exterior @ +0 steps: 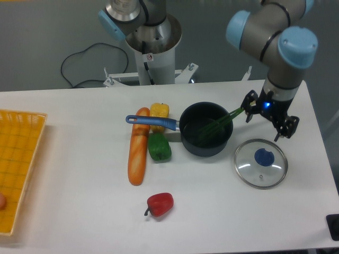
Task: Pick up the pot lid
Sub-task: 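Move the open gripper from the pot rim over the glass lid's blue knob, then lower the gripper down around the blue knob of the glass lid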
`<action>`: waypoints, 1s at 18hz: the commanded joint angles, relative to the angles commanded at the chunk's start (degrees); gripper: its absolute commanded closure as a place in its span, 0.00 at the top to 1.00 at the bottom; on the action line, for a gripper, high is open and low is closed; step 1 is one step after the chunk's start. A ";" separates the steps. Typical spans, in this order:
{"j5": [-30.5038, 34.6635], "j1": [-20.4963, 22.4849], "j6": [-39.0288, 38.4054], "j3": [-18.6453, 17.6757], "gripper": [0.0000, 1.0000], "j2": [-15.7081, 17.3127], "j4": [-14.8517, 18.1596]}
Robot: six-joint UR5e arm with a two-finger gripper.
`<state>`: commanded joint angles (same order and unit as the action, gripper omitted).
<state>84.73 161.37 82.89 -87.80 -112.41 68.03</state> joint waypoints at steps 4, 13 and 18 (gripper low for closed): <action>0.17 0.00 -0.45 -0.18 1.00 -1.15 -0.18; 0.44 0.35 -3.42 -0.18 1.00 -4.57 -3.87; 0.26 0.44 -5.46 -0.79 1.00 -5.37 -5.89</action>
<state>84.99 161.81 77.43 -88.59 -117.77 62.14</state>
